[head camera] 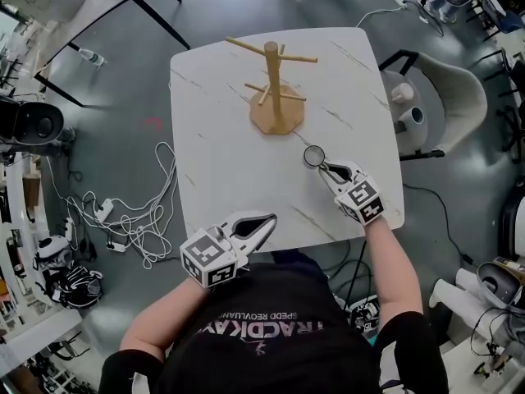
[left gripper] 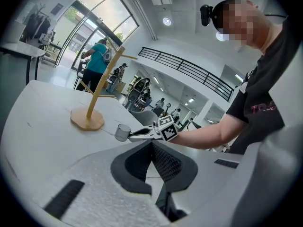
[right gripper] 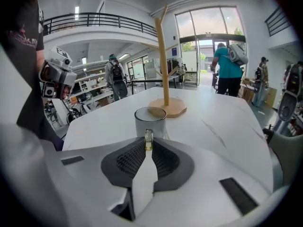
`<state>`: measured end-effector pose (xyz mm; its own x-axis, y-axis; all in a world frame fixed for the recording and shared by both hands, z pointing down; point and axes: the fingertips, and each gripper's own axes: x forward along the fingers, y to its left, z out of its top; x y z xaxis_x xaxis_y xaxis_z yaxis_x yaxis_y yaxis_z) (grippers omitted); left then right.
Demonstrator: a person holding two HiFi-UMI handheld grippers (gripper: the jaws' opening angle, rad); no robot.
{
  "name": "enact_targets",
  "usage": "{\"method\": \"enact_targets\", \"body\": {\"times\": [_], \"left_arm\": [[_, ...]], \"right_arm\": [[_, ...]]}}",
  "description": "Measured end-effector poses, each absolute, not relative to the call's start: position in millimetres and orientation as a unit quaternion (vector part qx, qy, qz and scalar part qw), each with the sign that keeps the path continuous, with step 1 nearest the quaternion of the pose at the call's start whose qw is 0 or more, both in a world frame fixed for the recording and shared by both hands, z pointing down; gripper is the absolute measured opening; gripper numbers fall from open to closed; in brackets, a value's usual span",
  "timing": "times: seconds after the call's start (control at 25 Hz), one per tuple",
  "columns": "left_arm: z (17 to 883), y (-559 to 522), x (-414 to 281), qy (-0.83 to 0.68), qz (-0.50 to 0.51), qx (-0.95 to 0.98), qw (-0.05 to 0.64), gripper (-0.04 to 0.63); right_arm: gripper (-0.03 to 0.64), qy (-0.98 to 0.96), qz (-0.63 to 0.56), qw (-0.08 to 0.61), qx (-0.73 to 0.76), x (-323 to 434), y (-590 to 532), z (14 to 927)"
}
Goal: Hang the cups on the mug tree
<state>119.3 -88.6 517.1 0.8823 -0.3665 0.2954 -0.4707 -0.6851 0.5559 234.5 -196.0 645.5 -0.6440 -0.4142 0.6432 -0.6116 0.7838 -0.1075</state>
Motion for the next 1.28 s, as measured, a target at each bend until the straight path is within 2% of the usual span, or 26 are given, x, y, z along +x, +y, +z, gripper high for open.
{"method": "enact_targets", "body": {"times": [0.32,0.68,1.28], "left_arm": [[510.5,-91.8,110.5,-0.224,0.075,0.919,0.316,-0.003],[501.1,-94.4,95.3,-0.218,0.069,0.924,0.306,-0.003],[484.9,-92.1,65.8,-0.202,0.062,0.936,0.281,-0.003]], "right_arm": [[0.041,-0.852,0.151,0.319,0.386,241.1,-220.1,623.9],[0.041,-0.832,0.141,0.297,0.447,240.4,-245.4,588.9],[0.041,-0.769,0.044,0.403,0.494,234.9,-278.2,561.9]]}}
